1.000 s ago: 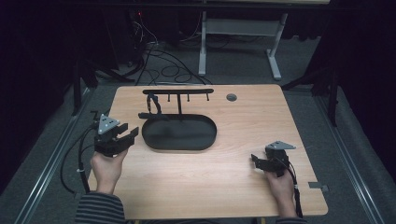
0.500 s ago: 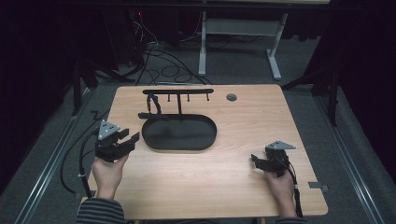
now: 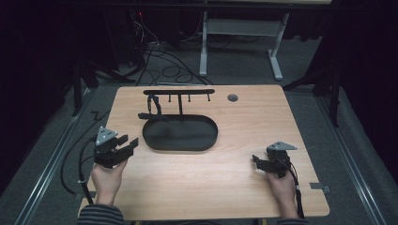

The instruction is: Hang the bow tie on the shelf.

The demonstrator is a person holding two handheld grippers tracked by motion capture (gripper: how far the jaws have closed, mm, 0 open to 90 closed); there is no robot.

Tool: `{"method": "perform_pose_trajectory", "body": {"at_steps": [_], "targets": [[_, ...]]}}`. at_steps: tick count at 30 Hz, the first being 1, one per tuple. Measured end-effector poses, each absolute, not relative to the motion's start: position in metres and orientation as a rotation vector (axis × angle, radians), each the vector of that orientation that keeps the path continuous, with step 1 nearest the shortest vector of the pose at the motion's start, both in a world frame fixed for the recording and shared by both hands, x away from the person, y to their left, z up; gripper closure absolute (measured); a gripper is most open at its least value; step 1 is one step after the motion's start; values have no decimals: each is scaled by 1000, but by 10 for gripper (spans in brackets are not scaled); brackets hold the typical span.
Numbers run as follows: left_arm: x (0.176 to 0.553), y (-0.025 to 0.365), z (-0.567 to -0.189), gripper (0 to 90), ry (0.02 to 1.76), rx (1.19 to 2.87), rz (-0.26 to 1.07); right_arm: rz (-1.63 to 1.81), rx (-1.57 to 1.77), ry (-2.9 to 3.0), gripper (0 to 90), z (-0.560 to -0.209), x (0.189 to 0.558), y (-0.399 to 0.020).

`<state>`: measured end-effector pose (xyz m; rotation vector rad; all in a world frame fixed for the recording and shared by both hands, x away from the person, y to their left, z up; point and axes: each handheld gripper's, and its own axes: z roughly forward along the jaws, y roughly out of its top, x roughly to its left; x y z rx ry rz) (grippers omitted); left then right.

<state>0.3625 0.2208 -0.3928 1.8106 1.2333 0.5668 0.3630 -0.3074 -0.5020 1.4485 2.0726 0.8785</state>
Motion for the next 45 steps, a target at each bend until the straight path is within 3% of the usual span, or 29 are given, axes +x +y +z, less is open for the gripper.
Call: {"method": "perform_pose_trajectory", "body": {"at_steps": [30, 45], "targets": [[353, 229, -459, 515, 1350, 1823, 473, 877, 1448, 2072, 324, -502, 363, -307], [361, 214, -508, 454, 1388, 1914, 607, 875, 1447, 2072, 324, -502, 363, -307]]}}
